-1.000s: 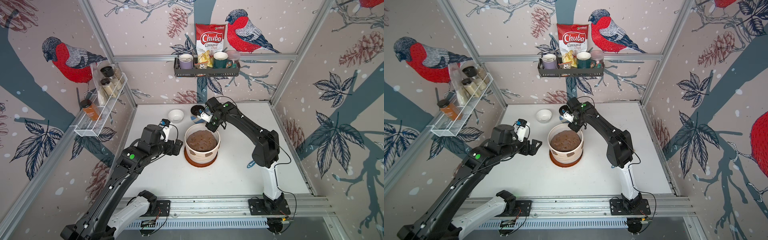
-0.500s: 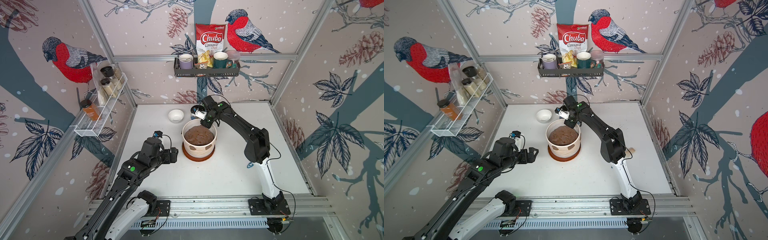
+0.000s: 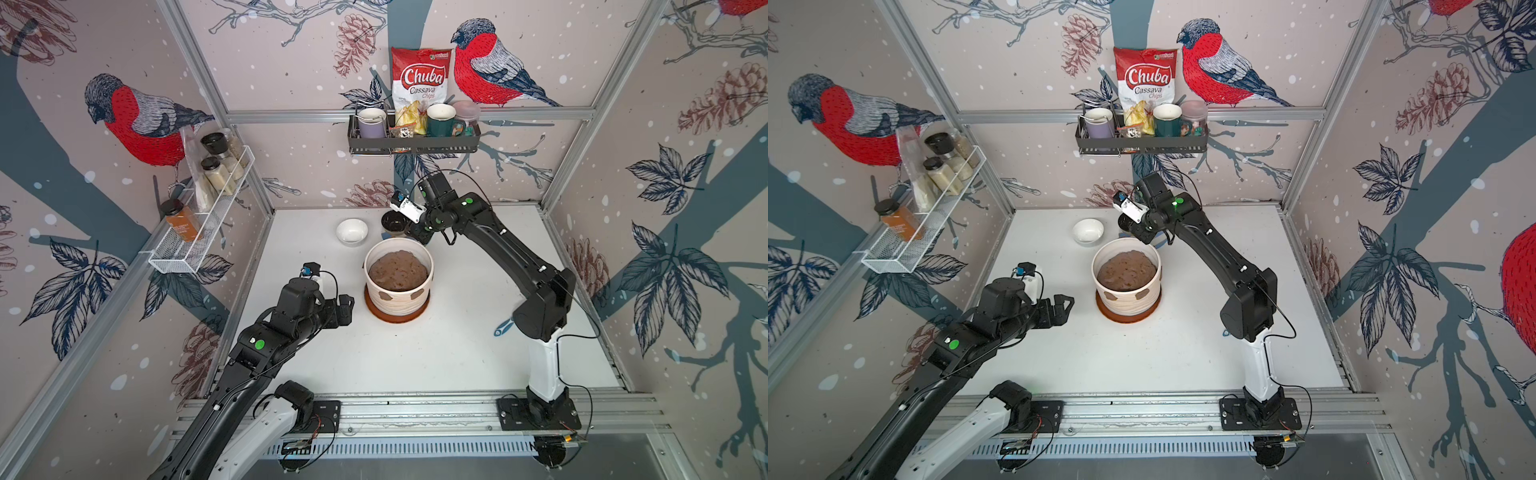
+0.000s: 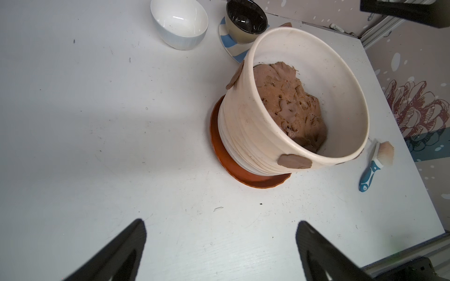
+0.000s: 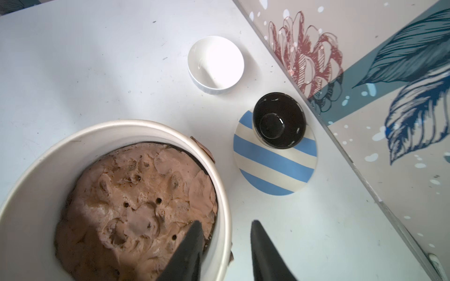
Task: Scrub the dried mud off the ceramic pot
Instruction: Move the pot to the center of the board, then pick up the brush from the center of the board.
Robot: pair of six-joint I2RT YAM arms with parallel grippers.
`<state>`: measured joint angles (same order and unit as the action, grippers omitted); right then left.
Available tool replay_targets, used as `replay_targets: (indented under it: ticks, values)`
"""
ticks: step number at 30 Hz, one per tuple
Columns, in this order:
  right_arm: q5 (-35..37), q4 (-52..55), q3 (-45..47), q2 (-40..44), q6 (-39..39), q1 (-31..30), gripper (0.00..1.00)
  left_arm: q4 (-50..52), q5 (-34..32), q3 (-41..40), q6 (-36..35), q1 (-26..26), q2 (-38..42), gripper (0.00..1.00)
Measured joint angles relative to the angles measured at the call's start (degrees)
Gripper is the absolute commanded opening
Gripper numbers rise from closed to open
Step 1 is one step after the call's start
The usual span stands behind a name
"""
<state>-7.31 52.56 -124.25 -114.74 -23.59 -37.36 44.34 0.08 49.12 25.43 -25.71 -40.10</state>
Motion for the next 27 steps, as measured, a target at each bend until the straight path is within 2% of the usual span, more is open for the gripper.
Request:
replay_targets:
  ticks: [3, 7, 9, 11, 13, 18, 23, 27]
  values:
    - [0.9, -1.5, 3.7, 5.6, 4.4, 1.4, 0.44, -2.1, 2.7, 0.0, -1.2, 0.0, 0.0, 0.96]
    - [8.3, -7.6, 15.5, 16.0, 13.4, 2.2, 0.65, -5.6, 6.5, 1.2, -3.7, 0.0, -1.1, 0.96]
    - [13.4, -11.3, 22.6, 21.5, 19.8, 2.8, 0.81, -7.4, 8.5, 2.3, -5.8, -0.3, -2.6, 0.96]
    - [18.1, -14.8, 30.4, 26.9, 27.0, 3.7, 0.9, -8.5, 10.3, 4.5, -8.3, -0.7, -5.2, 0.96]
    - [21.0, -17.8, 38.2, 32.2, 34.9, 5.3, 0.88, -9.0, 11.2, 7.7, -11.3, -1.6, -8.6, 0.96]
    - [20.8, -20.9, 56.8, 45.7, 56.8, 13.7, 0.97, -9.7, 12.2, 15.0, -20.7, -7.3, -17.1, 0.96]
    - [21.4, -18.7, 65.7, 52.7, 64.8, 14.5, 1.0, -11.3, 13.1, 20.3, -31.3, -13.4, -26.3, 0.96]
    - [25.8, -11.9, 71.1, 54.8, 69.5, 15.4, 1.0, -14.4, 15.9, 22.2, -37.4, -14.8, -33.4, 0.96]
